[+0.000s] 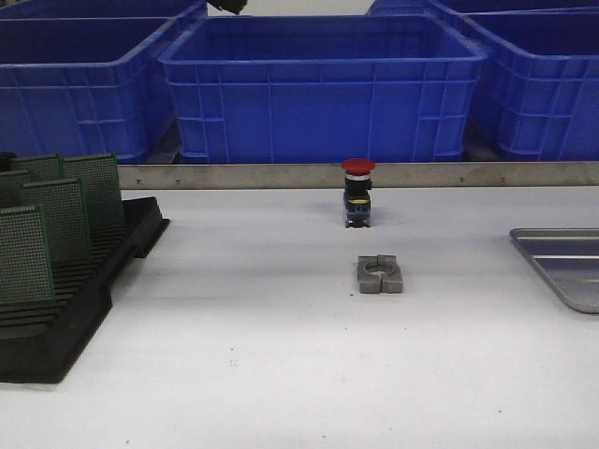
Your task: Place circuit board on tray
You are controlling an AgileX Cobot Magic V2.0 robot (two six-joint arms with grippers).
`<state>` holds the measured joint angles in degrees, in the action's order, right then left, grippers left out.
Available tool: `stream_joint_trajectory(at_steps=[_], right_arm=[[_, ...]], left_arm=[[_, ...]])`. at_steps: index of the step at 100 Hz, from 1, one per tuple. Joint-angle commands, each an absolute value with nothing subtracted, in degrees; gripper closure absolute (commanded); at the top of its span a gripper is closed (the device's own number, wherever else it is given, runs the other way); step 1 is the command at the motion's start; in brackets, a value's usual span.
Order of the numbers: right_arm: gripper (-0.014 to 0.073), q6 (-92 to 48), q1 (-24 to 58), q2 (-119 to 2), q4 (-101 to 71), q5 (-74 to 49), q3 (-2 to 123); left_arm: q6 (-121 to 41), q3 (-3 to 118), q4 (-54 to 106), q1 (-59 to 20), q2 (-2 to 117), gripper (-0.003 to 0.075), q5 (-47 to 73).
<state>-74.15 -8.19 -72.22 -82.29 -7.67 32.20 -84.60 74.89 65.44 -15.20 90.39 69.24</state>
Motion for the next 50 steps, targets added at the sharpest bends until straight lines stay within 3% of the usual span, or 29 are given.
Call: stream_joint_trajectory(at_steps=[1, 20, 32, 50], right_arm=[[0.0662, -74.5, -8.4, -74.9, -83.6, -6.8, 35.1], [0.0648, -74.5, -8.4, -83.3, -83.7, -13.5, 39.7], [0.0596, -74.5, -8.4, -87.2, -83.7, -19.8, 42.2], [0.0495, -74.5, -8.4, -89.4, -83.9, -16.2, 43.0]], left_arm=[[-84.2, 76.6, 70.0, -15.0, 88.2, 0.0217, 70.0], [-84.2, 76.6, 70.0, -15.0, 88.2, 0.0217, 70.0], [-84.2, 76.6, 70.0, -15.0, 88.2, 0.0217, 70.0], [-84.2, 76.6, 70.0, -15.0, 88.2, 0.0217, 70.1]])
